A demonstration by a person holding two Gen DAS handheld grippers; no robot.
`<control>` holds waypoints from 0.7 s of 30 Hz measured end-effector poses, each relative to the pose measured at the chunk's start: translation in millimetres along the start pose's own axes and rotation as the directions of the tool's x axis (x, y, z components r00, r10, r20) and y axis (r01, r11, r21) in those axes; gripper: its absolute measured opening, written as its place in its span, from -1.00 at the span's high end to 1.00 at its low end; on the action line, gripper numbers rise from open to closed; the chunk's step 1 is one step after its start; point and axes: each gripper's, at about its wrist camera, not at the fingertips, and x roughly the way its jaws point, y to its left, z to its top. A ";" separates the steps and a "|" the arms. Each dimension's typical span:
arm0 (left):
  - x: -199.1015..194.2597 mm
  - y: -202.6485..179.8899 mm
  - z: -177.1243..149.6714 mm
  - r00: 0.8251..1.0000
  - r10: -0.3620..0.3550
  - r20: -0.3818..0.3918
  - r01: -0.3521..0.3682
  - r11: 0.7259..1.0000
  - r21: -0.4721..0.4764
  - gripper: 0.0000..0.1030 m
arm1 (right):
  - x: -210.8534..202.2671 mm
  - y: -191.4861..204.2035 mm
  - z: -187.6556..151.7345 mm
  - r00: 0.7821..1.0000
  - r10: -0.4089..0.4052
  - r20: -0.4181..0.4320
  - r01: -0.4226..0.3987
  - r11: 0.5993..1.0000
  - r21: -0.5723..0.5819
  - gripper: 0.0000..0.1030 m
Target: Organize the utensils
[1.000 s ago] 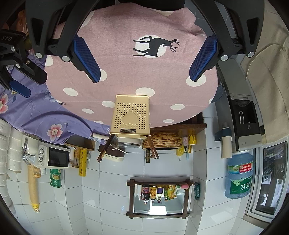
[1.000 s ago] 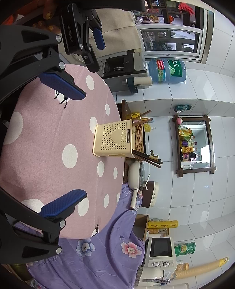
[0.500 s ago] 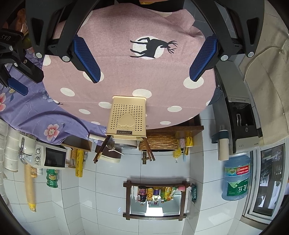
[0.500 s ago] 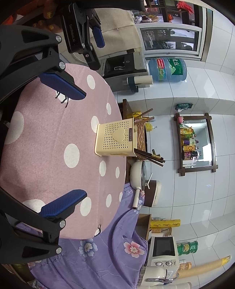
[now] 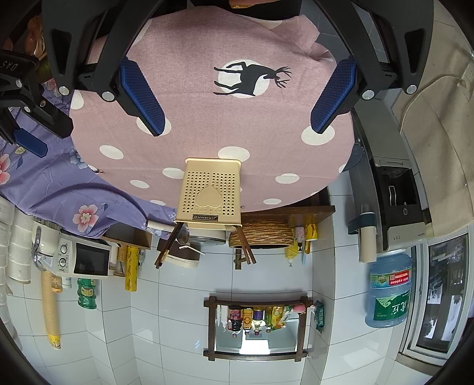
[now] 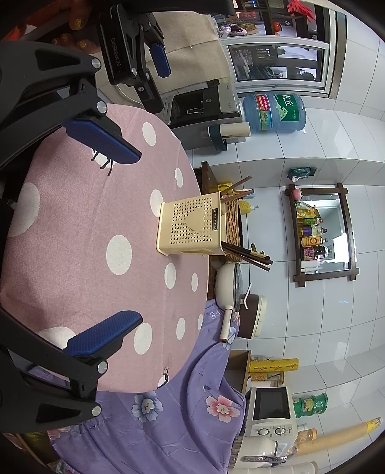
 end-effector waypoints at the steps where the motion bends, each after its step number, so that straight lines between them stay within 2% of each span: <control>1: 0.1 0.1 0.2 1.000 0.000 0.000 0.000 1.000 0.000 -0.88 | 0.0 0.3 0.1 1.000 -0.001 0.000 0.001 1.000 -0.001 -0.89; 21: -0.1 -0.7 0.1 1.000 0.000 -0.001 0.000 1.000 0.001 -0.88 | 3.1 0.8 -2.2 1.000 0.003 -0.006 -0.003 1.000 -0.001 -0.89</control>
